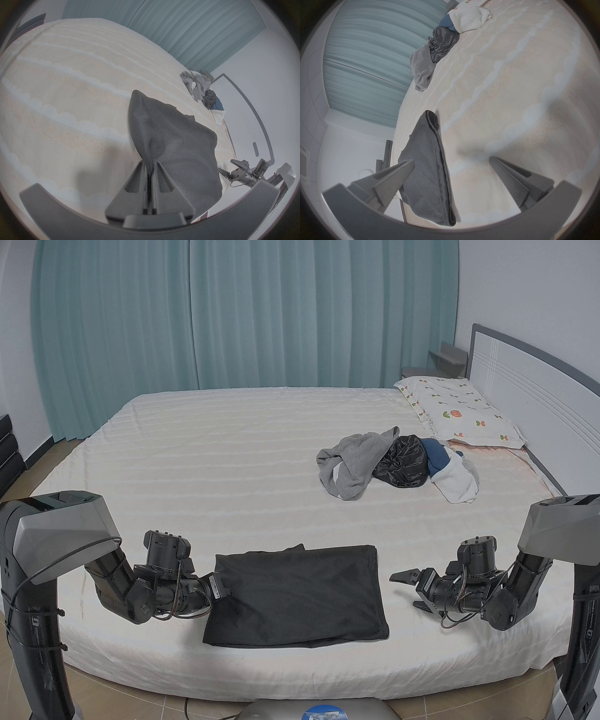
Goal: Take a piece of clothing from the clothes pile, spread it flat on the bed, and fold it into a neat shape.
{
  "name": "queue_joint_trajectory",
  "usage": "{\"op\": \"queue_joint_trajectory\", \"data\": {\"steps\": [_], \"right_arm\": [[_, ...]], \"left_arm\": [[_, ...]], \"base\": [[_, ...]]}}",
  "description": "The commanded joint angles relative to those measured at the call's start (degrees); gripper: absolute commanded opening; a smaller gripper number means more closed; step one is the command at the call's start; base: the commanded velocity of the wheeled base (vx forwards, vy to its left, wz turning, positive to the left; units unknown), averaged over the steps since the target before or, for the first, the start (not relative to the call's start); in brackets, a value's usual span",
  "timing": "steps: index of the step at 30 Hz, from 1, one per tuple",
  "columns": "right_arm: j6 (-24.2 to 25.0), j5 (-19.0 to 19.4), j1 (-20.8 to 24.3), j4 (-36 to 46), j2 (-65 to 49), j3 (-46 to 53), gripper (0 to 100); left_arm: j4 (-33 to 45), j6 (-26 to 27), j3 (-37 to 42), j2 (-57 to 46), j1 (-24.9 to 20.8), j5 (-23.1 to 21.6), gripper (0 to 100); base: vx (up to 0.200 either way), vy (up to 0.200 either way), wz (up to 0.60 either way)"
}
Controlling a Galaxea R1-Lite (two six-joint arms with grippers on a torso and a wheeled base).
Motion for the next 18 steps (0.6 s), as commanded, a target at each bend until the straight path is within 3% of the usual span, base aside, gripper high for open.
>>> {"op": "queue_joint_trajectory", "data": {"steps": [1,10,18], "right_arm": [[0.0,0.0,0.0,0.0,0.0,0.0,100],[0.0,0.0,0.0,0.0,0.0,0.0,100],[0.0,0.0,0.0,0.0,0.1,0.0,100]], "left_arm": [[0.0,-0.1,0.0,0.0,0.0,0.1,0],[0.0,-1.3,0.0,-0.2,-0.1,0.8,0],[-1.7,-1.7,0.5,-0.1,-1.2,4.2,0]], "base": [[0.000,0.000,0.00],[0.000,0.000,0.00],[0.000,0.000,0.00]]}}
